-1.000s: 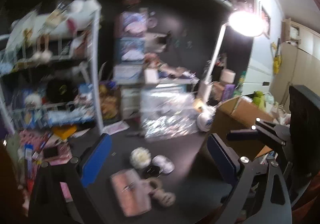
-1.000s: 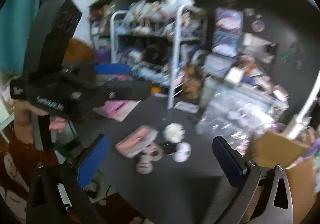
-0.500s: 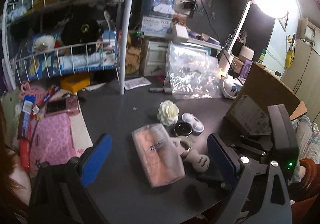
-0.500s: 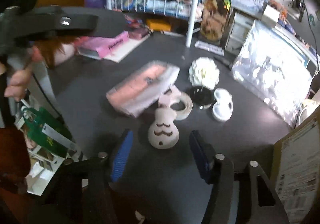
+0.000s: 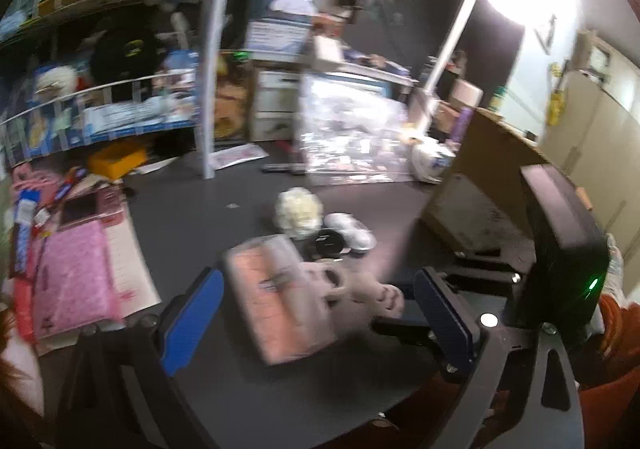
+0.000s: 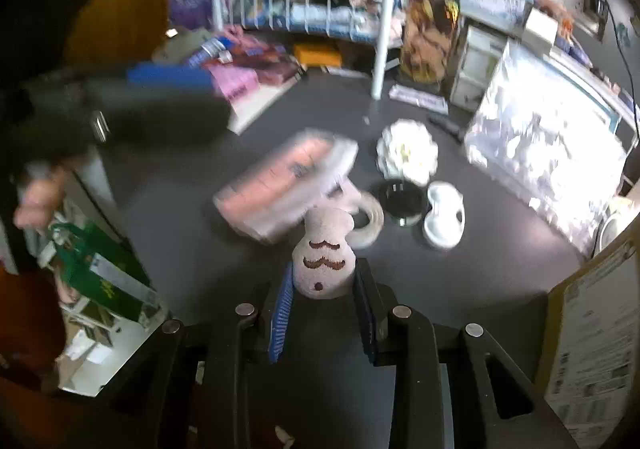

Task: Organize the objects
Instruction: 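Grasp the beige figure-shaped item with the right gripper, then lower the beige item into the box and open the right gripper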

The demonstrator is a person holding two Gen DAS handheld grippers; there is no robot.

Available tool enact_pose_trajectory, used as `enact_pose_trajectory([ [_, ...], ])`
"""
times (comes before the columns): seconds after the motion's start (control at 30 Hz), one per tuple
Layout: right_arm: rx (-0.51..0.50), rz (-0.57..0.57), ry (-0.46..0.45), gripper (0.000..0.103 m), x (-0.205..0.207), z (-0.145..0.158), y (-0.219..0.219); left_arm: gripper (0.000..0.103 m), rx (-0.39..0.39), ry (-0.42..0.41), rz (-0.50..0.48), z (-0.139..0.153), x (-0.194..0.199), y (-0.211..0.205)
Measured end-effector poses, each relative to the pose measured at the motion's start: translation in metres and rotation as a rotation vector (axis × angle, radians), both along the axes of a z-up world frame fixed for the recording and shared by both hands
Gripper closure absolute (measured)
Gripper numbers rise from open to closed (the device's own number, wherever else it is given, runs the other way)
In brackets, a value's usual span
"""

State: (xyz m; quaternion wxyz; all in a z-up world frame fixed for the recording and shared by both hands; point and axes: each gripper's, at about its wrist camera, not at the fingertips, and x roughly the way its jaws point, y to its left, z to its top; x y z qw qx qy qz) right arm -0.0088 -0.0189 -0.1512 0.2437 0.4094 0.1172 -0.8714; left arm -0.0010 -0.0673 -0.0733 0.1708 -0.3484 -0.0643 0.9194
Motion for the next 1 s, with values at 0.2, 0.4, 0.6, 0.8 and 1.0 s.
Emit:
enact_pose_trajectory([
  [0.2, -0.061, 0.056, 0.094, 0.078, 0.018, 0.050, 0.003, 0.034, 0.055, 0.030, -0.105, 0.026, -0.001, 0.025],
  [0.4, -0.078, 0.081, 0.196, 0.078, 0.034, 0.090, 0.021, 0.063, 0.063, 0.083, -0.191, 0.057, -0.003, 0.059],
  [0.6, -0.078, 0.045, 0.252, 0.078, 0.041, 0.111, 0.059, 0.073, 0.028, 0.127, -0.240, 0.081, -0.015, 0.103],
  [0.8, -0.096, -0.024, 0.269, 0.078, 0.045, 0.127, 0.117, 0.072, -0.008, 0.141, -0.311, 0.098, -0.039, 0.160],
  [1.0, -0.116, -0.114, 0.266, 0.078, 0.048, 0.133, 0.173, 0.072, -0.041, 0.130, -0.396, 0.107, -0.067, 0.216],
])
